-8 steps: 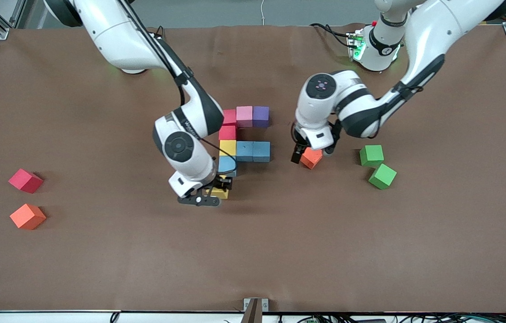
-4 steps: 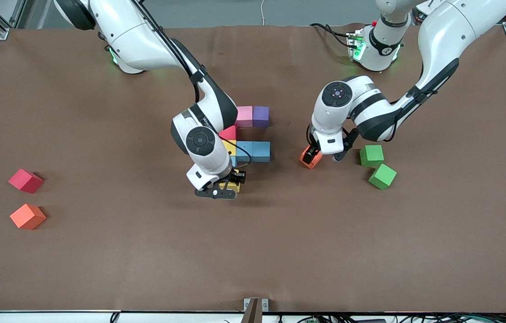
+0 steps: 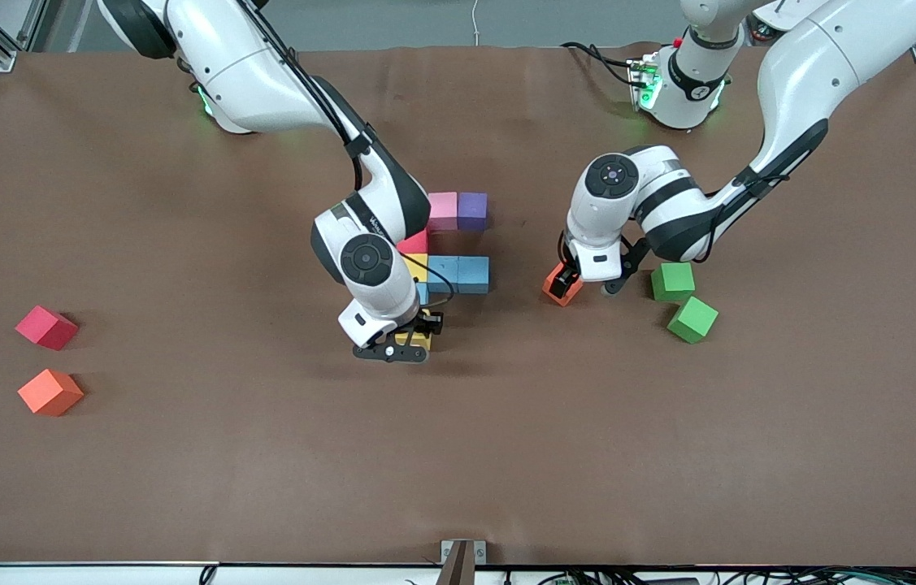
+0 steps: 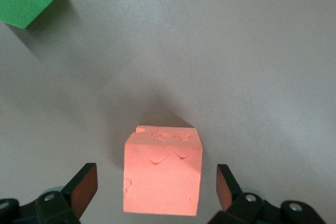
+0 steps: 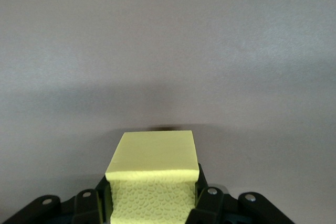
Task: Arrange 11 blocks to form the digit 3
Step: 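Grasp the orange cube with the left gripper while the right gripper lowers yellow, then place the orange cube beside the yellow with the left gripper while right withdraws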
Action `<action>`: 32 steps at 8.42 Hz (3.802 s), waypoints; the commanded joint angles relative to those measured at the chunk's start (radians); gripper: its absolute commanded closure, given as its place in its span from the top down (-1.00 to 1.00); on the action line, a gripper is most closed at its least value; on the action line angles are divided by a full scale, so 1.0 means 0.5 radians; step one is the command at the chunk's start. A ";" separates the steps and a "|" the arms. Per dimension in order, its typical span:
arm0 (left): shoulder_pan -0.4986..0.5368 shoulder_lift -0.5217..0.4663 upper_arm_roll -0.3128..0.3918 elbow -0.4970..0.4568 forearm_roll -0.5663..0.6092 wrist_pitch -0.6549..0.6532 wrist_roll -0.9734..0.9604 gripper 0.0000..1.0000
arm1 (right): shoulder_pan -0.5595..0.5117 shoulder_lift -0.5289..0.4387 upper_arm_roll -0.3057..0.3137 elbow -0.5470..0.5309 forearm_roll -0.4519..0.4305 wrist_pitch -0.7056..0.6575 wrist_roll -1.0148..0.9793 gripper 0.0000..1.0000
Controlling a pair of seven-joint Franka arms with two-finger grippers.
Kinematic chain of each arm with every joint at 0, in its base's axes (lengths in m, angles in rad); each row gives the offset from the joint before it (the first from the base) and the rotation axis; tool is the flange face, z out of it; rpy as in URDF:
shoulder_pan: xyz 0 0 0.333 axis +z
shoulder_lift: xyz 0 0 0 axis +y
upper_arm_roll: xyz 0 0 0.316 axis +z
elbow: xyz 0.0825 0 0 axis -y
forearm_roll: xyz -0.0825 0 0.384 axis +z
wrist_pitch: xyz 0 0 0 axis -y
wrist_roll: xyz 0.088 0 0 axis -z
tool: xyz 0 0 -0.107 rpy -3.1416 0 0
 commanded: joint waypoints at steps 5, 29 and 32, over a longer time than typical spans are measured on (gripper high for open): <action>-0.014 0.063 0.072 -0.078 0.296 0.165 -0.229 0.99 | 0.000 0.061 -0.012 0.047 -0.035 -0.013 0.025 -0.97; -1.143 0.131 0.885 1.217 -0.844 0.104 -0.336 -0.26 | 0.000 0.055 -0.009 0.041 -0.044 -0.013 0.040 0.71; -1.461 0.165 1.175 1.361 -0.847 0.101 -0.532 -0.26 | -0.067 -0.034 -0.009 0.044 -0.007 -0.046 0.034 0.98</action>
